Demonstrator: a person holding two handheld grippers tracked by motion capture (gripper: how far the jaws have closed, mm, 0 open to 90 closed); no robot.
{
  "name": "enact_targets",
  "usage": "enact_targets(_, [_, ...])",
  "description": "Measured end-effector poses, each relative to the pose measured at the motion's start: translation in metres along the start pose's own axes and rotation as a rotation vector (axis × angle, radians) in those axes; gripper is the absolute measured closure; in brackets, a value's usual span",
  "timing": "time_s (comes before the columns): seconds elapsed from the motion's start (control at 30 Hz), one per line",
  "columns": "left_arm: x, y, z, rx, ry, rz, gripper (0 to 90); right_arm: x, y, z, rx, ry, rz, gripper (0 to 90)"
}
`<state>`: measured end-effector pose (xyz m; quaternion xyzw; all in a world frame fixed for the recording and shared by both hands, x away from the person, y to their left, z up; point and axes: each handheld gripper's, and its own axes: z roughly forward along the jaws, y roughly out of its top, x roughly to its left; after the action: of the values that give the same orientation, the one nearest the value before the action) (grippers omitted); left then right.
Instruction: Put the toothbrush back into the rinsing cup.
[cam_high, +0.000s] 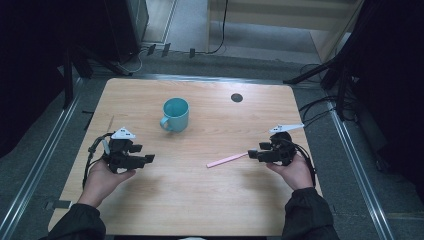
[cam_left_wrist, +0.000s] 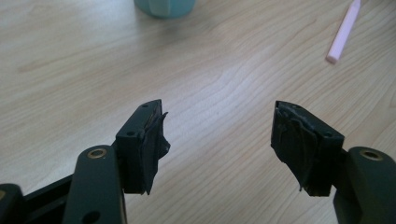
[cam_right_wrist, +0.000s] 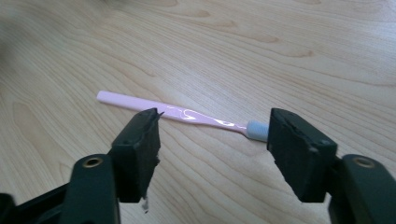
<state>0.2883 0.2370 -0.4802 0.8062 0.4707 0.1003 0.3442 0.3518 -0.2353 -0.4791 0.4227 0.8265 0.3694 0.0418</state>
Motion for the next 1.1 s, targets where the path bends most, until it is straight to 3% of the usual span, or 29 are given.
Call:
enact_targets(0.07, [0.002, -0.002, -0.004, -0.012, -0.008, -0.027, 35.5, -0.002, -0.001, -0.002, 0.007, -0.011, 0.011, 40.9])
enact_targets(0.3, [0.002, -0.005, -0.009, -0.030, 0.021, -0.014, 37.0, -0.005, -0.004, -0.005, 0.021, -0.019, 0.030, 48.7])
enact_targets(0.37, [0.003, -0.005, -0.009, -0.016, 0.010, -0.032, 40.1, -0.005, -0.004, -0.004, 0.039, -0.018, 0.021, 53.5])
enact_targets(0.6, [0.001, -0.003, -0.010, 0.000, -0.021, -0.039, 40.0, -0.001, -0.003, -0.002, 0.066, -0.021, -0.009, 61.2])
enact_targets(0.87, [-0.001, -0.003, -0.010, 0.020, -0.024, -0.024, 40.9, -0.001, -0.003, -0.002, 0.074, -0.008, -0.003, 71.5])
enact_targets(0.97, [-0.002, -0.005, -0.010, 0.028, -0.021, -0.010, 41.2, 0.001, -0.002, 0.000, 0.105, 0.007, -0.013, 80.2])
enact_targets(1.1, [-0.003, -0.005, -0.012, 0.013, -0.015, -0.004, 40.3, 0.002, -0.002, 0.003, 0.122, 0.005, -0.015, 82.3])
